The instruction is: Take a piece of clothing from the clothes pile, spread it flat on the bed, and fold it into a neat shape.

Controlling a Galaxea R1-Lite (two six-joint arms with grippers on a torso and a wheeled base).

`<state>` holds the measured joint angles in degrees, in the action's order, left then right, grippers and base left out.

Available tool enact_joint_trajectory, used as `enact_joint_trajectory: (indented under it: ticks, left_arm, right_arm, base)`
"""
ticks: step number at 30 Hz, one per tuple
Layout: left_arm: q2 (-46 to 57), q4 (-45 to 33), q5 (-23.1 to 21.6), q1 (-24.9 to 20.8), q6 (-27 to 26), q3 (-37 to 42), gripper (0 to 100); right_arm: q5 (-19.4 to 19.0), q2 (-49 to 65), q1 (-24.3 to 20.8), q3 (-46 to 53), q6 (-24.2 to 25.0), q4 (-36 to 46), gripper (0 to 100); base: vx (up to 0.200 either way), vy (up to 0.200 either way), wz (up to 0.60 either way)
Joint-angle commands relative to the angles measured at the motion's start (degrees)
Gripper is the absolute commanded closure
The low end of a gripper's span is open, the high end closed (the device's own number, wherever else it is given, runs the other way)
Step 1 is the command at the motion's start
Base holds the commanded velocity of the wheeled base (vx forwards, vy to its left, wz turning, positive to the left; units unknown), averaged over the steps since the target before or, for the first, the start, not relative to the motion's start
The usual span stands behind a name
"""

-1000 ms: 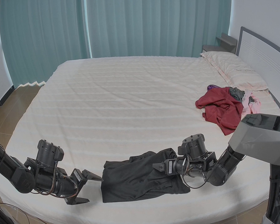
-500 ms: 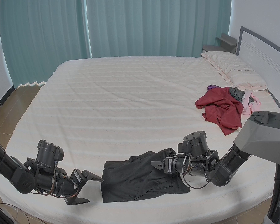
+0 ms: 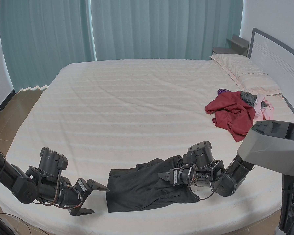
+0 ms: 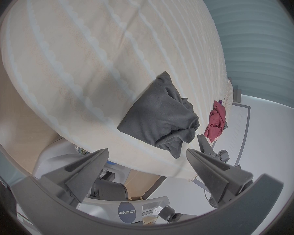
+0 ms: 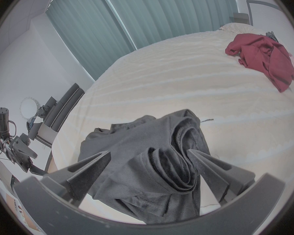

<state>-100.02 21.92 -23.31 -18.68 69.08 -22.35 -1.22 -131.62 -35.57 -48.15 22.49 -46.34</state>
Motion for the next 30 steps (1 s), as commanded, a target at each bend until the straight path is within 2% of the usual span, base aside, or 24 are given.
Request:
enact_joint_trajectory:
  ticks: [1, 12, 19, 30]
  left_arm:
    - [-0.1, 0.0, 0.0, 0.0, 0.0, 0.0, 0]
    - [-0.1, 0.0, 0.0, 0.0, -0.8, 0.4, 0]
    - [-0.1, 0.0, 0.0, 0.0, -0.8, 0.5, 0]
    - [-0.1, 0.0, 0.1, -0.5, -0.8, 0.5, 0]
  right_arm:
    - [0.3, 0.4, 0.1, 1.0, -0.1, -0.2, 100]
    - [0.3, 6.5, 1.6, 9.1, 0.2, -0.6, 100]
    - [0.0, 11.0, 1.6, 19.7, 0.8, -0.9, 100]
    - [0.3, 9.5, 1.6, 23.2, 1.0, -1.2, 100]
  base:
    - [0.000, 0.000, 0.00]
    - [0.000, 0.000, 0.00]
    - [0.000, 0.000, 0.00]
    - [0.000, 0.000, 0.00]
